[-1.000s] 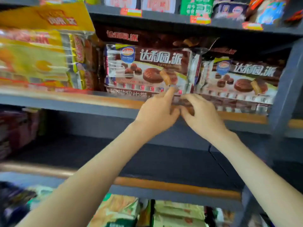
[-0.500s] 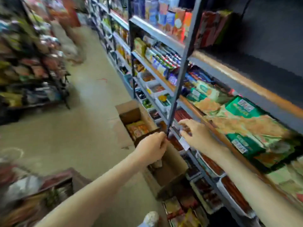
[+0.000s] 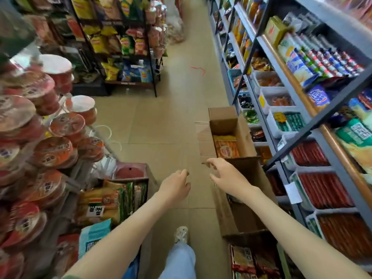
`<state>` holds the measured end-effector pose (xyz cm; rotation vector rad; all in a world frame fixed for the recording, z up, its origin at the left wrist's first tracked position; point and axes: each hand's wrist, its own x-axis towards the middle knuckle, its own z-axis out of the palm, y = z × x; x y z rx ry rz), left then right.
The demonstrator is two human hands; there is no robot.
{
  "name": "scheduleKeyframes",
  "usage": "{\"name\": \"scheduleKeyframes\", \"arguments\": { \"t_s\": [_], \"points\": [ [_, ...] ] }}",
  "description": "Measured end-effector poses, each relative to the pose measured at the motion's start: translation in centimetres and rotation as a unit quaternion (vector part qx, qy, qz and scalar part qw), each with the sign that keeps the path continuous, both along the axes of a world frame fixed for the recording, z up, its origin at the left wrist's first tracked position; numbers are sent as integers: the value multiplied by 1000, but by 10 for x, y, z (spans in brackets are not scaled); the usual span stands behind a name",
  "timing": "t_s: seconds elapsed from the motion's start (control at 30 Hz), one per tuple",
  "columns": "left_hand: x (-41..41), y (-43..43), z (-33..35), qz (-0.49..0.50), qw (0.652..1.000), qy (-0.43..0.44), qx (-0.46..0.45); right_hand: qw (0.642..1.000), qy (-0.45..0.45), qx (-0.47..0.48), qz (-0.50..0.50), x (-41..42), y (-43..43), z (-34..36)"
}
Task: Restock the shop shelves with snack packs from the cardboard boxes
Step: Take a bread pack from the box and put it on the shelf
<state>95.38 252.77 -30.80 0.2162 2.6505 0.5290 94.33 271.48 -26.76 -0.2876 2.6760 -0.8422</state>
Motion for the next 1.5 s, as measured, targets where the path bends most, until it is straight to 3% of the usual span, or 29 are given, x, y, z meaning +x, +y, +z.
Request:
{"name": "scheduleKeyframes", "arguments": {
  "t_s": [0.27, 0.53, 0.8, 0.97, 1.1, 1.27, 1.4, 1.5],
  "points": [
    [-119, -12, -13, 9, 1000, -12, 1, 997, -33, 60, -30, -114, 7, -30],
    [-214, 37, -15, -30, 999, 10, 25, 985, -76, 96, -122, -190, 61, -56],
    [-328, 80, -68, -50, 998, -17, -21, 978, -123, 102, -133, -306, 121, -131],
    [-406, 106, -146, -81, 992, -55, -79, 962, -177, 116, -170, -366, 157, -216],
    [-467, 129, -241, -128, 984, -32, -119, 951, -204, 138, -187, -402, 186, -307],
    [-529, 151, -393, -247, 959, 28, -133, 953, -215, 175, -118, -435, 206, -448],
    [-574, 166, -502, -376, 913, 122, -103, 948, -194, 242, -66, -468, 197, -558],
    [-594, 172, -567, -391, 907, 127, -96, 942, -171, 289, -9, -494, 183, -626]
  ]
}}
